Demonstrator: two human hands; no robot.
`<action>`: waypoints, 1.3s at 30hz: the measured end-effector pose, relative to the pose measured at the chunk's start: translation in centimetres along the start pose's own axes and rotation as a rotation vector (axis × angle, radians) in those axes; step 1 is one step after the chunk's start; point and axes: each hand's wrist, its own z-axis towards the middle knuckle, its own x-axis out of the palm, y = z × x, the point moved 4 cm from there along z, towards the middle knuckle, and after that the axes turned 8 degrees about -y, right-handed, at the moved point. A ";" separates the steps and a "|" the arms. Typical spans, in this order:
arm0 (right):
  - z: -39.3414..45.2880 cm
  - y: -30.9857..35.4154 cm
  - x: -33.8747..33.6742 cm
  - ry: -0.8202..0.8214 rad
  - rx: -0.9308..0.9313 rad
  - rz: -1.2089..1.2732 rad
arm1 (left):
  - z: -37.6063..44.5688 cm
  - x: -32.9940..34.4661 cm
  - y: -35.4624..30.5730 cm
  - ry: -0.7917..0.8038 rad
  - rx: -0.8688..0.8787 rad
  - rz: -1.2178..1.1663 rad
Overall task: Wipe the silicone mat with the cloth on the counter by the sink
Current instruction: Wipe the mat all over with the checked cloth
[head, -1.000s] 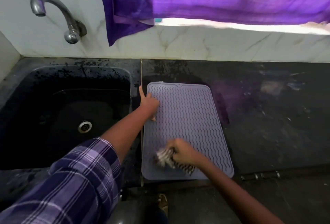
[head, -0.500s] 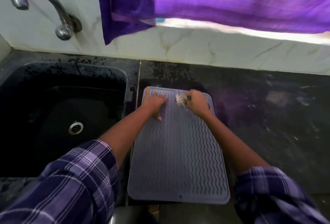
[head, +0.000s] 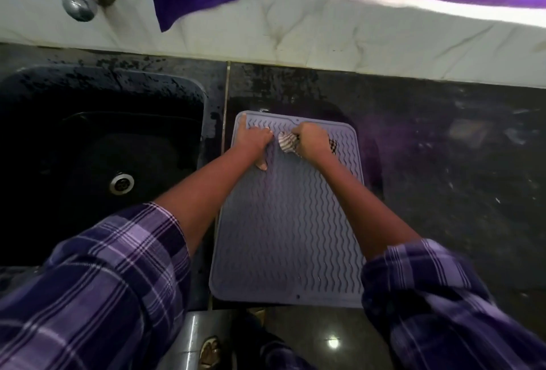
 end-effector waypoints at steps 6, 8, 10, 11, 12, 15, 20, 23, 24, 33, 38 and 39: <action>-7.0 0.5 1.4 0.006 -0.047 -0.006 | -2.2 -1.3 -1.5 -0.120 0.057 0.020; -7.4 0.3 1.3 -0.004 -0.020 -0.010 | -3.3 -1.2 -2.8 -0.133 0.081 -0.049; -7.5 0.5 0.9 -0.010 0.002 -0.003 | -4.8 -0.1 -3.6 -0.068 0.093 -0.131; -7.8 0.7 0.8 -0.009 -0.002 0.000 | -5.5 0.6 -3.7 -0.046 0.096 -0.153; -8.4 0.9 0.7 -0.005 -0.014 0.002 | -6.0 1.2 -3.7 -0.043 0.100 -0.160; -11.9 1.1 1.4 0.052 -0.037 0.008 | -6.4 2.0 -3.1 -0.053 0.105 -0.141; -19.5 2.1 2.6 0.155 -0.079 0.079 | -6.5 2.6 -2.9 -0.062 0.109 -0.143; -23.6 2.7 2.5 0.252 -0.135 0.088 | -6.7 2.4 -3.1 -0.060 0.124 -0.114; -24.5 2.8 2.3 0.300 -0.152 0.090 | -6.8 2.1 -3.2 -0.050 0.129 -0.104; -15.2 -4.4 -3.1 0.106 0.057 0.159 | -4.9 -1.9 -5.8 -0.038 0.111 -0.139; -6.6 -8.9 -3.9 -0.119 0.151 0.101 | -2.2 -2.0 -7.2 -0.052 0.160 -0.141; -5.3 -9.3 -3.6 -0.150 0.154 0.083 | -1.7 -1.7 -7.3 -0.037 0.157 -0.141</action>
